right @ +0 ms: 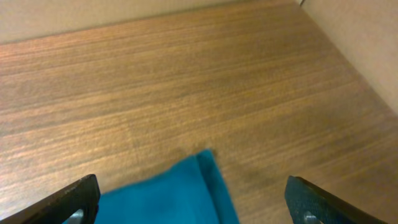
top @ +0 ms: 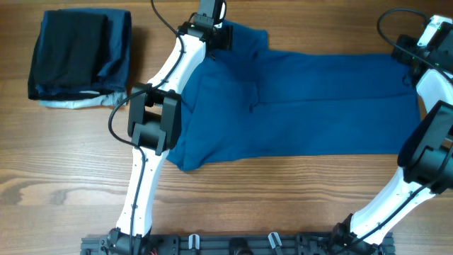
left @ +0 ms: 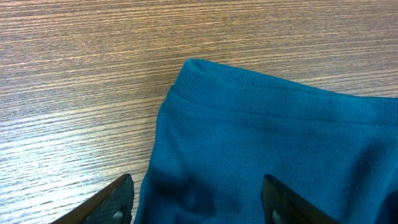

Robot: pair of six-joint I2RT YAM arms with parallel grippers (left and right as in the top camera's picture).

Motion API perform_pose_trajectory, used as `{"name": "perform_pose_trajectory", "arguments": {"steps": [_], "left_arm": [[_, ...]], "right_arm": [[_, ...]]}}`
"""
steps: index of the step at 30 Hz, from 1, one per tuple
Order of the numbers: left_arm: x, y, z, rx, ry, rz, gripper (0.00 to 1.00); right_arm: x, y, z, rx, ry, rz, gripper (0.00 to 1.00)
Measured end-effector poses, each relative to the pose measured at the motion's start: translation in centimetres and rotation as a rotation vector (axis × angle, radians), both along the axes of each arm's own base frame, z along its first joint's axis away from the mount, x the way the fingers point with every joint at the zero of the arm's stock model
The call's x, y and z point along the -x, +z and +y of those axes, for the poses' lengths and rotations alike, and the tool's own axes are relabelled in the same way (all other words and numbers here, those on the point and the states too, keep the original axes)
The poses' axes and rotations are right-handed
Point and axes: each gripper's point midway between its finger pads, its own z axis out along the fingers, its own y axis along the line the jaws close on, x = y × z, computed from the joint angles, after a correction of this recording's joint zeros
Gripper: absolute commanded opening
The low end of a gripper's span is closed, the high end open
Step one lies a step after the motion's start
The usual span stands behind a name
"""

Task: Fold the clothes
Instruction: 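Move the right gripper to the shirt's upper right corner, then grasp the upper left and upper right shirt corners with both grippers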

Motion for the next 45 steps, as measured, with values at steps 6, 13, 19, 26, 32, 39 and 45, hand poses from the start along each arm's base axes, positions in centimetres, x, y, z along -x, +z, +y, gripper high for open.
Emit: {"name": "perform_pose_trajectory", "arguments": {"steps": [6,13,19,26,32,39,45], "left_arm": [[0.1,-0.1,0.0,-0.001,0.0,0.003,0.65],[0.6,-0.4,0.2,-0.01,0.0,0.028,0.65],[0.6,-0.4,0.2,-0.01,0.0,0.028,0.65],[0.6,-0.4,0.2,-0.01,0.0,0.028,0.65],[0.6,-0.4,0.2,-0.01,0.0,0.028,0.65],[0.6,-0.4,0.2,-0.01,0.0,0.029,0.64],[0.5,-0.4,0.2,-0.003,0.008,0.03,0.51]], "right_arm": [[-0.6,-4.2,-0.8,0.007,-0.001,0.023,0.92],[-0.7,-7.1,-1.4,0.008,-0.006,0.032,0.93],[-0.2,-8.6,-1.7,-0.024,-0.02,0.054,0.93],[1.6,-9.5,-2.3,-0.216,-0.071,0.077,0.87],[2.9,-9.4,-2.4,-0.255,-0.075,0.17,0.58],[2.6,-9.3,-2.0,-0.237,-0.022,0.181,0.43],[1.5,-9.0,-1.6,-0.194,0.024,0.162,0.22]]}}
